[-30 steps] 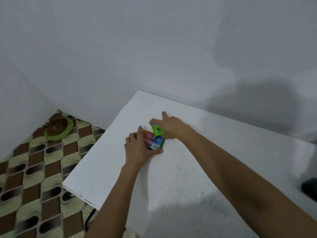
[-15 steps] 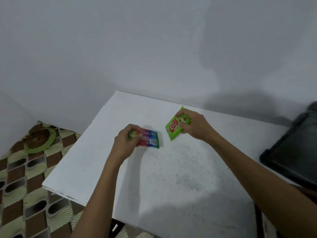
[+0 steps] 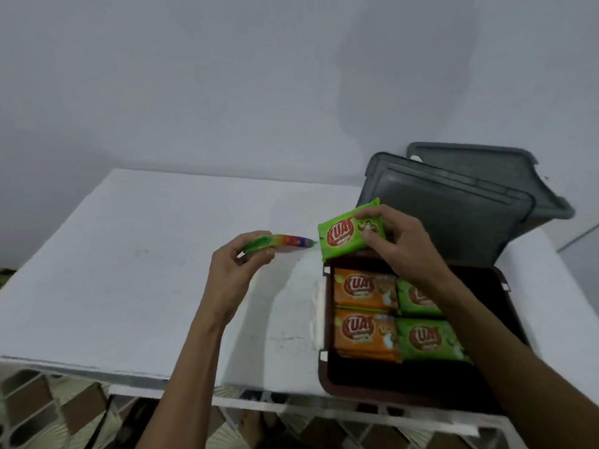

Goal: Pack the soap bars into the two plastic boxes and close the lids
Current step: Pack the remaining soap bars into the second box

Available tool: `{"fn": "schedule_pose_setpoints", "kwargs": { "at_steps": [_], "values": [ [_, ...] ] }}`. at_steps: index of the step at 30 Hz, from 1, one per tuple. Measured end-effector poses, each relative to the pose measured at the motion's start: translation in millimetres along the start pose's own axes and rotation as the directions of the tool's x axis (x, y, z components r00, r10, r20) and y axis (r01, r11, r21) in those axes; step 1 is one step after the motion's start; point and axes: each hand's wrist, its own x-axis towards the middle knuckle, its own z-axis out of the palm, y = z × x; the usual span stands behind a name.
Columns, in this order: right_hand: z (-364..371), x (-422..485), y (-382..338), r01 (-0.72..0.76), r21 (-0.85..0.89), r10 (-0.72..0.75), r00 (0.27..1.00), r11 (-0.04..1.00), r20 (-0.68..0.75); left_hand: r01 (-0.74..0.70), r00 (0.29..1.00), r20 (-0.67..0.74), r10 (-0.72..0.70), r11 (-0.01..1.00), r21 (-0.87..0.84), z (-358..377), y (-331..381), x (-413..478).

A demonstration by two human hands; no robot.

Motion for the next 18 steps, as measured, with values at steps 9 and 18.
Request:
{"fn": "schedule_pose_setpoints", "kwargs": {
  "at_steps": [9,18],
  "values": [
    [-64.7,-88.7,14.0,-0.086,0.179,0.086,0.996,0.98,0.006,-0.146,0.973,-0.188,0.132,0.987,-0.062,65.6,8.7,-47.8],
    [-59.6,-123.4,25.0,-0.145,0.171,0.132,0.987,0.975,0.087,-0.088,0.981,-0.18,0.077,0.995,-0.055,93.7,-4.4,-66.9]
  ]
}}
